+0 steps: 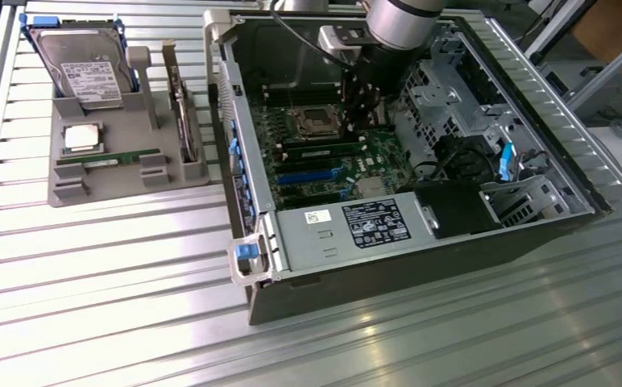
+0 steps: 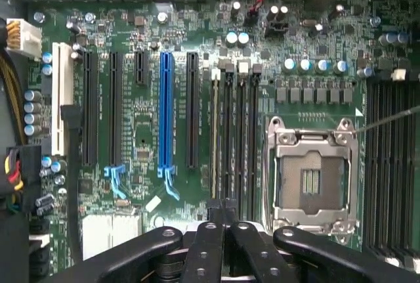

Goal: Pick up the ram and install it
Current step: 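Press down the ram until it locks into place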

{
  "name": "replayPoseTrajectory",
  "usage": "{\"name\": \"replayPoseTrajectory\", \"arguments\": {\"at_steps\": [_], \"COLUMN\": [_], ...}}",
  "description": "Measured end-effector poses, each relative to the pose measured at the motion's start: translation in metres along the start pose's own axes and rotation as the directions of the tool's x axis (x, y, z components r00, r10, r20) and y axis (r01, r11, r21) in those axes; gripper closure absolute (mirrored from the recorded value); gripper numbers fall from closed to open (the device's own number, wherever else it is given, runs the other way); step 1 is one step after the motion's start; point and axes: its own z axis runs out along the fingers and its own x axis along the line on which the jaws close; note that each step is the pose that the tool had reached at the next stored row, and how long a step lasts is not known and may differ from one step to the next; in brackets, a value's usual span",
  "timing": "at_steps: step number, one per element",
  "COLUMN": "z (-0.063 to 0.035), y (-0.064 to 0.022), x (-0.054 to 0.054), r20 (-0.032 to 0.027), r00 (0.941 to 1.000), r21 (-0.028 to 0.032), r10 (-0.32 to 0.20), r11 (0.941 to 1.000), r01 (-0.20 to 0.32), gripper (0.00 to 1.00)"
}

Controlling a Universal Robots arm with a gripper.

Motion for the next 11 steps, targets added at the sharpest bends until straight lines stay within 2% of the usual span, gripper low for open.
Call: {"name": "replayPoseTrajectory", "arguments": {"at_steps": [8,9,11], "z": [-0.0044,-0.0065,-0.0084], "y": [-0.0220,-0.0274,-0.0310], "x": [-0.002,-0.002,-0.002], "r20": [0.0000,-0.0001,0.0000], "r00": [1.0000,1.0000,1.0000], "r21": [0.0000,0.0000,0.0000], "r10": [0.000,0.000,0.000], "r11": [1.0000,1.0000,1.0000], "r01": [0.000,0.000,0.000], "gripper": [0.90,0.90,0.90]}}
